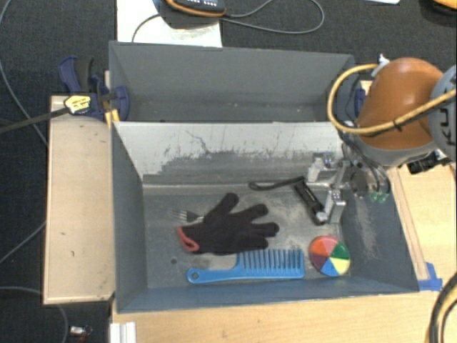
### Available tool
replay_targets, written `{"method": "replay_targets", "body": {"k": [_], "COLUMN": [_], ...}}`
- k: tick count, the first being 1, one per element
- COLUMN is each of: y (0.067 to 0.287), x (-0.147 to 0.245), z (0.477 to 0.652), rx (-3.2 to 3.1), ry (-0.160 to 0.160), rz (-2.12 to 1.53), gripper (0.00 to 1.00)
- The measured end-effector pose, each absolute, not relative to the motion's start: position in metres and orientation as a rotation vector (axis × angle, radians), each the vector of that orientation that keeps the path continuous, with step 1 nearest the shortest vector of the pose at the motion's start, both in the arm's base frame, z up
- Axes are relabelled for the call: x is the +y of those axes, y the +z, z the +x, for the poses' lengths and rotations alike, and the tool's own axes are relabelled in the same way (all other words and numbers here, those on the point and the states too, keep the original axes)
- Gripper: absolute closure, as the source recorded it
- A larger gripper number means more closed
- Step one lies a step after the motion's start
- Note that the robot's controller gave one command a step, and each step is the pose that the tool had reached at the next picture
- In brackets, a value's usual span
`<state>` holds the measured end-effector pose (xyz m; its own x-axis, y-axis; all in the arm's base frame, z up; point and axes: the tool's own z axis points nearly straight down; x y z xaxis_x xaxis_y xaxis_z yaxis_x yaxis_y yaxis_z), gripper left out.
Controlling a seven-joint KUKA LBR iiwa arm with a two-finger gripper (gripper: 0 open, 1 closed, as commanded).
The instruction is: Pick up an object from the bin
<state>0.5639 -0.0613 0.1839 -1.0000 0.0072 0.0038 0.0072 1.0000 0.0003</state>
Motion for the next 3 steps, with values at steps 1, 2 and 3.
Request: {"method": "replay_targets", "body": {"k": [1, 2, 3], "y": [0.187, 0.161, 0.167], "x": [-0.061, -0.009, -0.023], "z": [0.565, 0.541, 0.545], "rx": [-3.144, -3.144, -3.103], "ry": [0.001, 0.001, 0.002], "rz": [-0.007, 0.119, 0.537], "gripper": [0.0, 0.0, 0.0]}}
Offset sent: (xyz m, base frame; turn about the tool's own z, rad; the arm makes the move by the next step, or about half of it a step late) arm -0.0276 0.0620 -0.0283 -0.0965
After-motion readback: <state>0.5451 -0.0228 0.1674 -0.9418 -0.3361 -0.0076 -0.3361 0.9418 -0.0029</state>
